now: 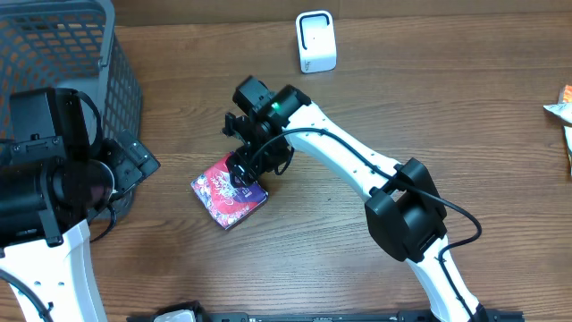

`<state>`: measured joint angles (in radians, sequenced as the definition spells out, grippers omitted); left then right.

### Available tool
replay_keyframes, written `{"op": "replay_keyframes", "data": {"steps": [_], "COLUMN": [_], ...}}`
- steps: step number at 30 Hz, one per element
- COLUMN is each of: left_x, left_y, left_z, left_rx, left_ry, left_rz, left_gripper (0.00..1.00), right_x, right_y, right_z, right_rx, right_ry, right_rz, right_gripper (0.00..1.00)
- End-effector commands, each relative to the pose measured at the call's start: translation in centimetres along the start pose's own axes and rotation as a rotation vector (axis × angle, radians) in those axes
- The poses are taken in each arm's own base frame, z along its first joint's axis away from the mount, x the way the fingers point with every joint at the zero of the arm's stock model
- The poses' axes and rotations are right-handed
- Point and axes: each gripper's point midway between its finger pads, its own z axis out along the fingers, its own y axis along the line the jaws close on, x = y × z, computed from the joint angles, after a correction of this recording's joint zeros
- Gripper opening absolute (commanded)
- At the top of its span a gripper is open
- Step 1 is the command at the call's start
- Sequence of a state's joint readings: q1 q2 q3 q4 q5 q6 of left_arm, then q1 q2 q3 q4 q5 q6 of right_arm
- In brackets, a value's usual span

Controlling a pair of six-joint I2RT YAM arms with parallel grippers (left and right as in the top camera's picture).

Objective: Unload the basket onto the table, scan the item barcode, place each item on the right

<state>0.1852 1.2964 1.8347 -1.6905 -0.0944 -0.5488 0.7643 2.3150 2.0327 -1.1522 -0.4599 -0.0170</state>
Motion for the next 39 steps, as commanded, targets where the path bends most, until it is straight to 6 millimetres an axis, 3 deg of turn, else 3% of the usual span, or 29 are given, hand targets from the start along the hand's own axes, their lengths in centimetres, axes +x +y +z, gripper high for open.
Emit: {"op": "replay_keyframes", "data": {"steps": [1, 4, 6, 12, 17, 23, 26, 28, 31, 39], "left_x": [-0.1, -0.1, -0.1, -0.1, -0.1, -0.1, -0.1, -0.1, -0.1, -0.1], "left_y": [0.2, 0.2, 0.2, 0.2, 0.2, 0.2, 0.2, 0.2, 0.2, 0.2], "left_z": [0.0, 0.0, 0.0, 0.0, 0.0, 0.0, 0.0, 0.0, 0.0, 0.0], "left_rx": [-0.009, -0.009, -0.009, -0.01, -0.009, -0.009, -0.009, -0.009, -0.009, -0.01], "left_ry": [-0.006, -0.006, -0.006, -0.006, -0.006, -0.006, -0.006, -0.006, -0.006, -0.006], "left_rz": [-0.02, -0.02, -0.02, -0.019, -0.02, -0.02, -0.02, -0.02, -0.02, -0.019], "left_gripper": [1.0, 1.0, 1.0, 1.0, 1.0, 1.0, 1.0, 1.0, 1.0, 1.0], "right_x": [0.7, 1.3, 1.7, 2.6, 3.9, 4.3, 4.1, 3.6, 3.0, 2.2], "right_y": [-1.3, -2.1, -3.8, -9.4, -13.3, -15.9, -14.8, -13.1, -10.3, -4.4], "right_z": [1.2, 2.3, 2.5, 0.7, -4.0, -13.3, -15.5, -15.5, -14.1, -8.8], "right_rx": [0.013, 0.021, 0.094, 0.388, 0.638, 0.915, 0.889, 0.813, 0.714, 0.726], "right_ry": [-0.001, 0.007, 0.011, -0.003, -0.014, -0.084, -0.112, -0.106, -0.085, -0.039], "right_rz": [0.022, 0.035, 0.094, 0.288, 0.402, 0.431, 0.434, 0.377, 0.267, -0.013], "right_gripper": [0.85, 0.84, 0.82, 0.75, 0.78, 0.88, 0.93, 0.96, 0.97, 0.97]}}
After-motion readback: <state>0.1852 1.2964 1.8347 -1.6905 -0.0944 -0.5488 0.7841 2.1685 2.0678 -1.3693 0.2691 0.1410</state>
